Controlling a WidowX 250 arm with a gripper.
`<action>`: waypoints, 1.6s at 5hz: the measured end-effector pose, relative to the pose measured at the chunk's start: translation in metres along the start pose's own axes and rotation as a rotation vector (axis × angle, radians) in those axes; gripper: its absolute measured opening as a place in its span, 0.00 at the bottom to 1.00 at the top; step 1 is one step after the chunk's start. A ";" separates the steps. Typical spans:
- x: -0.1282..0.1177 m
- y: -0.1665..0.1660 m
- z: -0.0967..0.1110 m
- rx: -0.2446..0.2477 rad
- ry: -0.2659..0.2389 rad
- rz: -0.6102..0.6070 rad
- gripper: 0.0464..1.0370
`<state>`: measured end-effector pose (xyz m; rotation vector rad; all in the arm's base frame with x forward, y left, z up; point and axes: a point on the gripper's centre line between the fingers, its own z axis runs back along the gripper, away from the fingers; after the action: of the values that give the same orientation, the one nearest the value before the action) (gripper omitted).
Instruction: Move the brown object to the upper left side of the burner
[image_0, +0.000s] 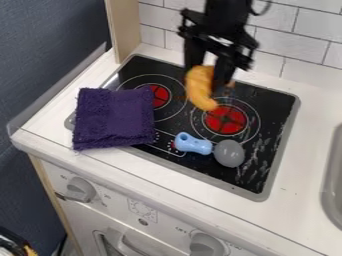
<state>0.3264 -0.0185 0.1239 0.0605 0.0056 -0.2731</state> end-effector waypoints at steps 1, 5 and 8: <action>-0.004 0.033 -0.006 0.012 0.027 0.056 0.58; 0.017 0.123 -0.059 -0.061 0.102 0.185 0.58; 0.016 0.131 -0.080 -0.060 0.103 0.202 0.65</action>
<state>0.3772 0.1076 0.0514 0.0149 0.1099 -0.0681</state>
